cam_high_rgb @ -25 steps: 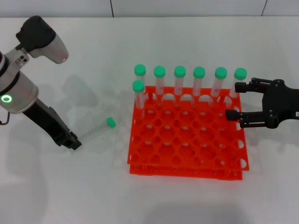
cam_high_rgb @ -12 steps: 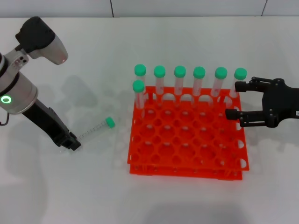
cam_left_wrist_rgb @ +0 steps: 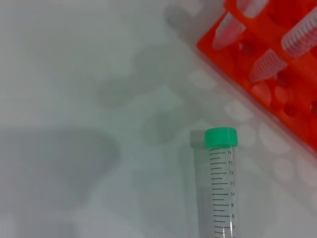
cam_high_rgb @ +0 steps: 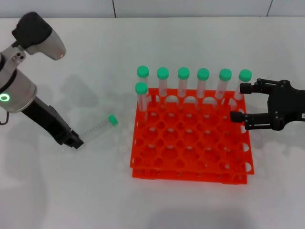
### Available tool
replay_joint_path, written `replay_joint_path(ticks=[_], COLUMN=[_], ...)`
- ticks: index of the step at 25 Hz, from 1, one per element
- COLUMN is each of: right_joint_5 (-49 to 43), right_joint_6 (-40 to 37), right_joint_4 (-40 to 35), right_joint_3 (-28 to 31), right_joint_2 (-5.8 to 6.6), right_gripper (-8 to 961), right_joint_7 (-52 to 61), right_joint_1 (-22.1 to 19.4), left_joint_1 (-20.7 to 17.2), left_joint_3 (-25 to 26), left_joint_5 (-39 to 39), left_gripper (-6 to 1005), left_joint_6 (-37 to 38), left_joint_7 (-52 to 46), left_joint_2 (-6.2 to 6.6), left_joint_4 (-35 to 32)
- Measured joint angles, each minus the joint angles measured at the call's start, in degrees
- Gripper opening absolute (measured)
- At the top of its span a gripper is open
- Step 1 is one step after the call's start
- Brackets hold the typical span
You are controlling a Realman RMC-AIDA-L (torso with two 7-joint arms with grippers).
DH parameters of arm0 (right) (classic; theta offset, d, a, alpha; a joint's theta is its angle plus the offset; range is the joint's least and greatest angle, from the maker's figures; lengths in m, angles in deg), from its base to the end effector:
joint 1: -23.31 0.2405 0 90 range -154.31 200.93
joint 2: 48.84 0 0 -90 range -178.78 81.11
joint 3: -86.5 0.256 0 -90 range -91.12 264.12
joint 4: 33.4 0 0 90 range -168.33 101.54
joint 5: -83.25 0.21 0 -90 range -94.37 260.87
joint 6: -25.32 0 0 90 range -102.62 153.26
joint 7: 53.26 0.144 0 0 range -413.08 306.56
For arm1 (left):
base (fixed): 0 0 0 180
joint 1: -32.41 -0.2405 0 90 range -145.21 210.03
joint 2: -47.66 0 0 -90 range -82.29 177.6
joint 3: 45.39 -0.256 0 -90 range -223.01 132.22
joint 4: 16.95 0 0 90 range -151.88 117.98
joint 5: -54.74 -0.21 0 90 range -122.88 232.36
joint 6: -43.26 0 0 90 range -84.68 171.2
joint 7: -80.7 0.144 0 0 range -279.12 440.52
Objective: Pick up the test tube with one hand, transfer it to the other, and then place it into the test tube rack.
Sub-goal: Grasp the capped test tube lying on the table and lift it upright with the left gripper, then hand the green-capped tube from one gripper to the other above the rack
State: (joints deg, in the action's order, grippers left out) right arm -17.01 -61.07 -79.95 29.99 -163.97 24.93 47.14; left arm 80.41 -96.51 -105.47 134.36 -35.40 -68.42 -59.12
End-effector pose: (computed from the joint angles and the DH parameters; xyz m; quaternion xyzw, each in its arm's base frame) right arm 0.2575 0.3280 0.0238 -0.9521 0.1412 0.2247 0.1518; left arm -0.2517 0.3703 0.0082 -0.9252 -0.3135 0.2091 0.0453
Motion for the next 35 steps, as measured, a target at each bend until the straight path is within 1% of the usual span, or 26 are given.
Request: replay_joint_path(ticks=[3,6,9,13,15,17,18,20,22,24,26,27,28,30,33,35], right_joint_5=[0.02,0.11,0.37,0.68,0.70,0.74,0.77,0.79,0.78,0.78,0.78,0.78,0.78,0.78,0.78,0.78], right_joint_6=[0.05,-0.15,-0.37,-0.49,-0.50,-0.52,-0.53,-0.55,-0.53,-0.54,-0.64,-0.74,-0.82,-0.94,-0.97,-1.01], right_joint_4=[0.08,0.33,0.39,0.37,0.27,0.23,0.22,0.22,0.22,0.18,0.01,-0.03,-0.04,-0.06,-0.09,-0.14], right_joint_3=[0.31,1.22,1.51,1.51,1.50,1.49,1.49,1.49,1.50,1.49,1.49,1.49,1.49,1.49,1.49,1.49], right_joint_2=[0.00,0.00,0.00,-0.01,-0.04,-0.06,-0.07,-0.07,-0.03,-0.01,0.00,0.00,-0.01,0.00,0.00,0.00], right_gripper=[857,857,857,857,857,857,857,857,857,857,857,857,857,857,857,857], right_joint_7=[-0.08,-0.54,-0.71,-0.73,-0.74,-0.75,-0.75,-0.76,-0.76,-0.76,-0.76,-0.76,-0.76,-0.81,-1.00,-1.15], right_joint_1=[-0.02,-0.02,-0.02,-0.02,-0.02,-0.02,-0.01,-0.01,-0.07,-0.14,-0.22,-0.24,-0.25,-0.24,-0.09,-0.07], left_joint_1=[-0.14,-1.21,-3.62,-7.85,-9.72,-11.89,-12.48,-14.52,-16.01,-17.07,-17.58,-17.59,-17.42,-17.13,-16.15,-15.01], left_joint_3=[1.87,4.50,6.09,6.71,7.62,10.10,10.93,13.46,14.60,14.95,14.99,15.08,15.13,15.15,14.89,14.43], left_joint_5=[0.83,2.98,6.41,12.99,16.76,23.30,25.39,33.85,40.56,46.45,50.94,51.97,53.32,54.80,57.50,59.20], left_gripper=[196,196,195,195,195,195,195,195,195,194,194,194,194,194,194,193], left_joint_6=[0.24,0.40,0.48,0.49,0.49,0.55,0.58,0.60,0.58,0.41,0.08,-0.04,-0.25,-0.73,-1.35,-1.26], left_joint_7=[0.08,0.48,0.83,1.54,2.09,3.58,4.09,7.13,10.27,13.13,15.44,16.19,17.43,19.26,23.62,25.94], left_joint_2=[0.28,1.06,1.79,2.44,2.83,3.30,3.38,3.55,3.55,3.43,2.91,2.65,1.94,1.21,-0.23,-0.62], left_joint_4=[-0.78,-2.31,-5.06,-10.26,-12.58,-14.96,-15.45,-16.69,-17.00,-16.93,-16.68,-16.63,-16.39,-16.03,-13.97,-11.52])
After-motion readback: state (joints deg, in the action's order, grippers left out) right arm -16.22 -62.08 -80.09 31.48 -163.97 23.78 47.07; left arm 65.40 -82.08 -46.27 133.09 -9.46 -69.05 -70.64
